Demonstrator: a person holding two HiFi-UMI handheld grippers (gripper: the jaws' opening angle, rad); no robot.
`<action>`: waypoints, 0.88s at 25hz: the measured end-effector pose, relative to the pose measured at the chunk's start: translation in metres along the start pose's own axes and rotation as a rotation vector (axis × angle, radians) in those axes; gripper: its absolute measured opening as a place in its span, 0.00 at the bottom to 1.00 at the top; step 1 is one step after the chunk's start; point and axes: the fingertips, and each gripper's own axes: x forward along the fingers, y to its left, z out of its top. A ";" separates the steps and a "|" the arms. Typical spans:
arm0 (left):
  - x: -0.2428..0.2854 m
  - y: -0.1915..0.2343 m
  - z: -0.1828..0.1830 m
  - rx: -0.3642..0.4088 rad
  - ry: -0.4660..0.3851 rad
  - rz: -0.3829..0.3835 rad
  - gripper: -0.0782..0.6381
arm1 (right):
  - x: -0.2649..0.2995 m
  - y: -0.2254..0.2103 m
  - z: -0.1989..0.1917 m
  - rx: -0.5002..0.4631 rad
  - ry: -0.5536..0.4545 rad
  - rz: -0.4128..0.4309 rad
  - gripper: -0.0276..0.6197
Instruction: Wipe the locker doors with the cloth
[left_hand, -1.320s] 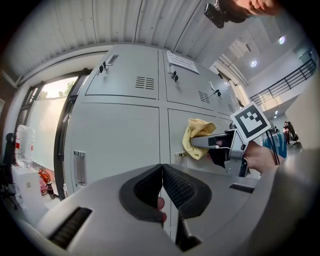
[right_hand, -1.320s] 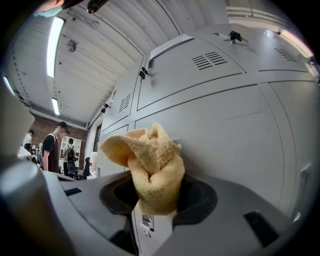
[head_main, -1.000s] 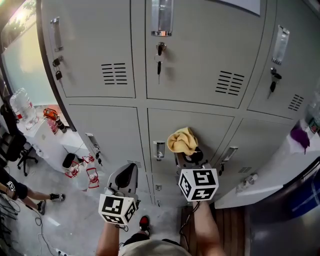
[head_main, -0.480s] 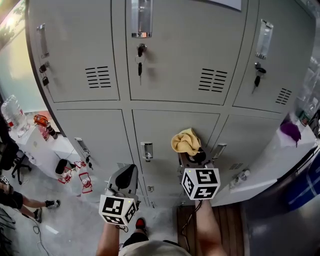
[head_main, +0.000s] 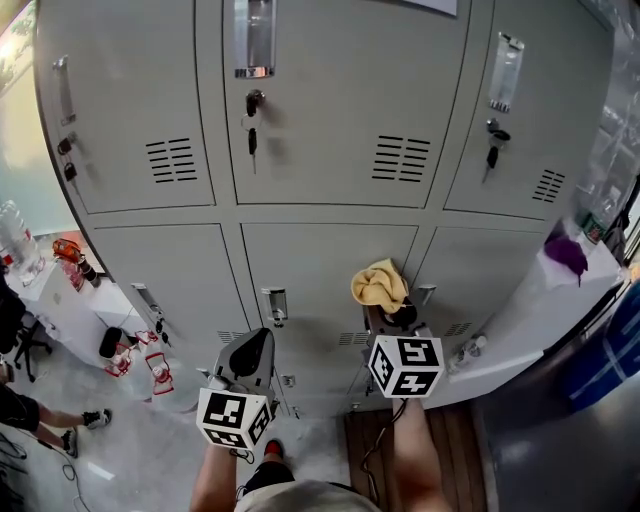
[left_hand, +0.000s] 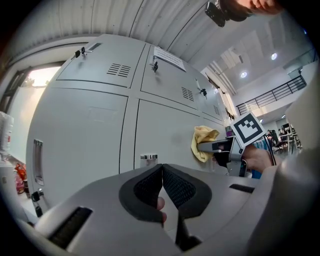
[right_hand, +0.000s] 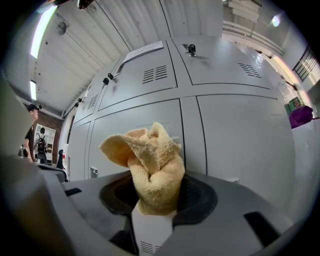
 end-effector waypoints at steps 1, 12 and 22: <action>0.002 -0.002 0.000 0.000 0.000 -0.006 0.14 | -0.001 -0.005 -0.001 0.002 0.001 -0.011 0.32; 0.012 -0.011 0.000 -0.001 0.000 -0.034 0.14 | -0.007 -0.026 -0.003 0.002 0.008 -0.057 0.32; 0.001 0.001 -0.002 -0.001 0.010 0.000 0.14 | -0.021 0.015 0.005 -0.022 -0.023 0.040 0.32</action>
